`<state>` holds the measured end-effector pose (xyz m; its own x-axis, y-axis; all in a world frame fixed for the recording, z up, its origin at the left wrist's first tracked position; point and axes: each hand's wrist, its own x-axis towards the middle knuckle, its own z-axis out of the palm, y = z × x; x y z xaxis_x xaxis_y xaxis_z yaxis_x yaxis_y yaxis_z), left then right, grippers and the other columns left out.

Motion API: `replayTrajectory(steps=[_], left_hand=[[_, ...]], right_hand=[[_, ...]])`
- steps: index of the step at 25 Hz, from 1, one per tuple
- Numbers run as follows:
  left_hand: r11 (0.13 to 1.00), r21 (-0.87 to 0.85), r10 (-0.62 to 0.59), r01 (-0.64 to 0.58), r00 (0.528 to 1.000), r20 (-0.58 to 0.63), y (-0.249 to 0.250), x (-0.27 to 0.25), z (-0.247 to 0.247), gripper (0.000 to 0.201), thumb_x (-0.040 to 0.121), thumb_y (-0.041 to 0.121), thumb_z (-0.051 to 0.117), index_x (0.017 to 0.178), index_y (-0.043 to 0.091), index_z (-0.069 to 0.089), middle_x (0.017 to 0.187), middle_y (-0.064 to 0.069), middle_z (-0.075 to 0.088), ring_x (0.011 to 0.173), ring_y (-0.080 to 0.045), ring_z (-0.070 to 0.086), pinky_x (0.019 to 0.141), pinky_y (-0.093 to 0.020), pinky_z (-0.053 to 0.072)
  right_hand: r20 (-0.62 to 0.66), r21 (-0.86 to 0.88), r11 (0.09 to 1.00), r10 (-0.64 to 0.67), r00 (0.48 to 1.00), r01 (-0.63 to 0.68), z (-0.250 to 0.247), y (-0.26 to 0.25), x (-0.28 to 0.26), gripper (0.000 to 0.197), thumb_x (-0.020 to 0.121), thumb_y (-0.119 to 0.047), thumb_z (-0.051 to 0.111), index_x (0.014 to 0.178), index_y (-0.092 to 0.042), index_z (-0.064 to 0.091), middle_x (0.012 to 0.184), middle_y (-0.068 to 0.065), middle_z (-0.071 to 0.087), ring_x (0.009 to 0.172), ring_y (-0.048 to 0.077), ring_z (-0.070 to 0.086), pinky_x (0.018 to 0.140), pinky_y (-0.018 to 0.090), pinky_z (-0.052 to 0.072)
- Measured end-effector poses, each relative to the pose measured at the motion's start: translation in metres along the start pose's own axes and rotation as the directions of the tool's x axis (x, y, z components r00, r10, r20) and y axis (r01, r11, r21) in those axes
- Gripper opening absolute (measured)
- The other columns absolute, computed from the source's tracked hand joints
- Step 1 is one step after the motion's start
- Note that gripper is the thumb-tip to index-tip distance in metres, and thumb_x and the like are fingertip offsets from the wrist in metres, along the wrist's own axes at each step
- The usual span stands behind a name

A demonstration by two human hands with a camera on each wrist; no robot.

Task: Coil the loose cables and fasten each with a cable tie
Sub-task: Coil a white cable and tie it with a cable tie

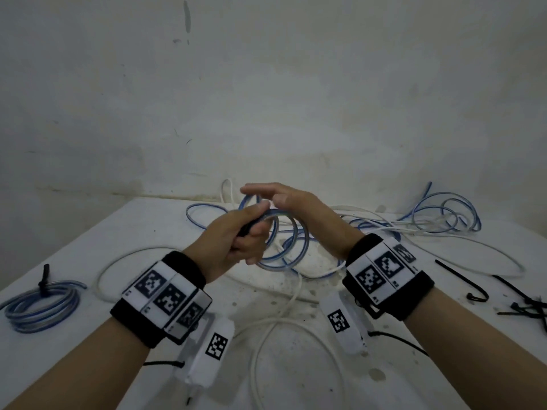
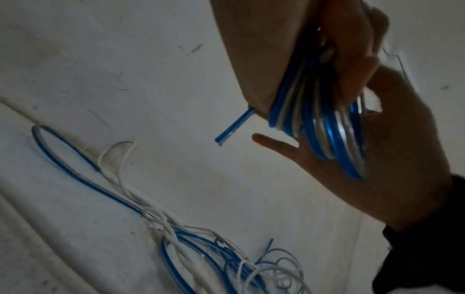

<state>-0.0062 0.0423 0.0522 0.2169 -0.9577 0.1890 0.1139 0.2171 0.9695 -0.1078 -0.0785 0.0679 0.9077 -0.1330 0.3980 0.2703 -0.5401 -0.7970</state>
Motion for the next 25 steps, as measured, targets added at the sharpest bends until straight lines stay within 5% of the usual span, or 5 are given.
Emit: replayTrajectory(steps=[7,12,15,22,25], left_hand=[[0.974,-0.226,0.008,-0.013,1.000,-0.020,-0.003,-0.004,-0.019,0.039,0.054,0.036,0.079,0.045,0.021,0.044,0.029,0.009,0.015,0.021,-0.001,0.024,0.035,-0.014,0.034],[0.963,-0.222,-0.189,0.152,0.970,-0.155,-0.004,0.000,-0.013,0.032,0.074,0.034,0.054,0.049,0.018,0.043,0.029,0.008,0.023,0.025,-0.004,0.027,0.040,-0.015,0.041],[0.971,-0.043,-0.240,0.237,0.939,-0.247,-0.008,0.002,-0.018,0.029,0.085,0.031,0.055,0.060,0.019,0.045,0.036,0.010,0.028,0.032,-0.004,0.036,0.042,-0.014,0.043],[0.960,0.259,-0.013,0.103,0.944,-0.329,-0.022,0.007,-0.007,0.019,0.088,0.028,0.050,0.086,0.012,0.060,0.073,-0.005,0.061,0.071,-0.016,0.061,0.081,-0.034,0.051],[0.936,0.353,0.136,0.019,0.903,-0.408,-0.021,0.015,-0.005,0.048,0.100,0.031,0.022,0.083,0.009,0.061,0.071,-0.011,0.060,0.066,-0.016,0.060,0.071,-0.024,0.051]], right_hand=[[-0.090,-0.191,0.980,0.029,0.996,-0.046,0.017,0.014,0.010,0.016,0.090,-0.005,0.054,0.102,-0.014,0.050,0.079,-0.001,0.056,0.074,0.016,0.056,0.076,0.040,0.050],[-0.137,-0.093,0.975,0.189,0.972,-0.202,0.031,0.016,0.007,0.010,0.093,0.000,0.041,0.094,-0.008,0.036,0.067,-0.006,0.045,0.053,-0.003,0.046,0.055,0.013,0.038],[-0.109,0.066,0.972,0.230,0.967,-0.223,0.028,0.015,0.000,0.009,0.096,-0.007,0.043,0.101,-0.010,0.036,0.068,-0.002,0.045,0.054,0.003,0.046,0.060,0.019,0.040],[-0.098,-0.602,0.772,0.179,0.979,-0.202,0.021,0.012,0.006,0.011,0.097,-0.011,0.037,0.095,-0.014,0.027,0.070,0.005,0.049,0.062,0.025,0.047,0.057,0.031,0.036],[-0.072,-0.698,0.703,0.123,0.990,-0.138,0.019,0.015,0.003,0.017,0.096,-0.007,0.040,0.095,-0.015,0.025,0.065,0.000,0.044,0.055,0.023,0.043,0.054,0.031,0.034]])
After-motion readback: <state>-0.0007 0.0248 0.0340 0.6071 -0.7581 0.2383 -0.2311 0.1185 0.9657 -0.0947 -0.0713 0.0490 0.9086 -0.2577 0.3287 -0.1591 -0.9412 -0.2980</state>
